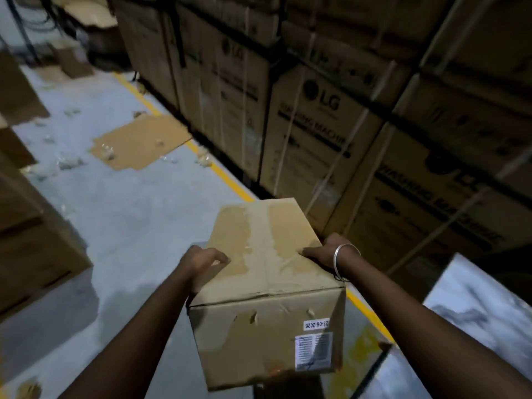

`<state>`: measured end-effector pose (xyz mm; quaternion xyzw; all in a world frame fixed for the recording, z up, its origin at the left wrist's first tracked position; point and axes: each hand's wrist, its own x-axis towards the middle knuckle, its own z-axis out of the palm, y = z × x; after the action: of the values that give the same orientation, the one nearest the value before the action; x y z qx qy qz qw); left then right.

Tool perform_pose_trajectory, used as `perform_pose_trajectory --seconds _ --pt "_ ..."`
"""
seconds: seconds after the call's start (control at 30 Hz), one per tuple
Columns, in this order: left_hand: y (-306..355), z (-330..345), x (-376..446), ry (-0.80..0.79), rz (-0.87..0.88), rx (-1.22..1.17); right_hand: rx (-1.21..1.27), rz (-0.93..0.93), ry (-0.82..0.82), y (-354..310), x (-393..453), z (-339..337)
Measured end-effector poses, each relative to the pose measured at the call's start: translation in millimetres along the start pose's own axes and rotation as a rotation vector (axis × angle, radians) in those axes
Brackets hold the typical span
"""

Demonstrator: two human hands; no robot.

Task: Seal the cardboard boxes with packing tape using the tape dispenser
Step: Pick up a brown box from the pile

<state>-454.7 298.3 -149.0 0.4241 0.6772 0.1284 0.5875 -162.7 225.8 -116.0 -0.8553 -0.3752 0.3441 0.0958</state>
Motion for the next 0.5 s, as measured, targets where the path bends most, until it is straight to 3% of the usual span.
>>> perform_pose_trajectory --seconds 0.27,0.5 --pt "107 59 -87 -0.11 0.313 0.052 0.146 0.031 0.361 54 -98 -127" --pt "132 179 -188 -0.225 0.506 0.078 0.312 0.089 0.528 184 -180 -187"
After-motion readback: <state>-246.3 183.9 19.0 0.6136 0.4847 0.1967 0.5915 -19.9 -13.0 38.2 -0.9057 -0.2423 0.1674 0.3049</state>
